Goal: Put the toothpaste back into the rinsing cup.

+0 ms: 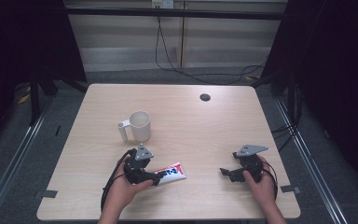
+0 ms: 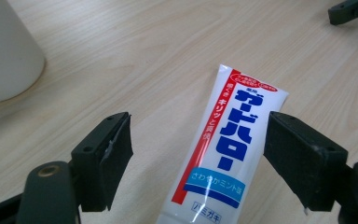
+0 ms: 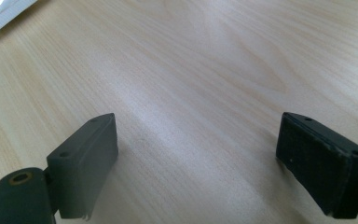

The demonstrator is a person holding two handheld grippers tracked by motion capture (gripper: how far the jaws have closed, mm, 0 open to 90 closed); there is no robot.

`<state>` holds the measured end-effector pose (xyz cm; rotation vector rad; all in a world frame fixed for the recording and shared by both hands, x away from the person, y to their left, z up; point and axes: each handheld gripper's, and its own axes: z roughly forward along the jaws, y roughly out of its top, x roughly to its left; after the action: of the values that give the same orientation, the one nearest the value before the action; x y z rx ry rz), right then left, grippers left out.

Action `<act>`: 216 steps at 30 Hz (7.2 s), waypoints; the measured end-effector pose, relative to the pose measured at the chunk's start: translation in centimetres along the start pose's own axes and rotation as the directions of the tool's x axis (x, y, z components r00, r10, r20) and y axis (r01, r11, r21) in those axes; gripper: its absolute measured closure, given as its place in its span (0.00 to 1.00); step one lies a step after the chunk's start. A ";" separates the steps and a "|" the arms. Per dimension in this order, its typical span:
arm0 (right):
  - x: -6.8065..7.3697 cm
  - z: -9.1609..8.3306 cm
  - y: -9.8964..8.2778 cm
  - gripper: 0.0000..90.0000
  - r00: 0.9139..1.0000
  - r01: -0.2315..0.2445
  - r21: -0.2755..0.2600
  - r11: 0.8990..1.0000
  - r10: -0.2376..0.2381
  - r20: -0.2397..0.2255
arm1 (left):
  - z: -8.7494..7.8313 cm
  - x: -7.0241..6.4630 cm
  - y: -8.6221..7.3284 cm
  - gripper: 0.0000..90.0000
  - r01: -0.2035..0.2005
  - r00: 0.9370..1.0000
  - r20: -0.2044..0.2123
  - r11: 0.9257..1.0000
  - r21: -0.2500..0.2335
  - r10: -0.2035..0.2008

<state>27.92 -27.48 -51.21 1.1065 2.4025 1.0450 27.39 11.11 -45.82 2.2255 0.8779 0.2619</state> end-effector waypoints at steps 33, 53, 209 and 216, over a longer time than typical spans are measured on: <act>0.0 0.1 0.1 0.13 1.000 0.005 -0.002 1.000 -0.005 -0.004 | 2.8 -1.2 2.2 0.34 -0.149 0.984 0.131 0.965 0.217 0.123; 0.0 0.2 0.2 0.13 1.000 0.008 -0.002 1.000 -0.008 -0.007 | 4.3 -1.5 2.7 0.42 -0.214 0.975 0.137 0.906 0.365 0.176; 0.0 0.4 0.3 0.13 1.000 0.012 -0.002 1.000 -0.012 -0.012 | -4.8 6.5 11.0 0.76 0.221 0.958 -0.100 0.913 -0.344 -0.269; 0.0 0.4 0.3 0.14 1.000 0.014 -0.004 1.000 -0.014 -0.012 | -4.6 7.1 11.6 0.76 0.217 0.957 -0.112 0.915 -0.340 -0.268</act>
<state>28.31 -27.13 -51.23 1.0829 2.4132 1.0544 36.70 12.38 -35.02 1.7884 1.1006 0.4342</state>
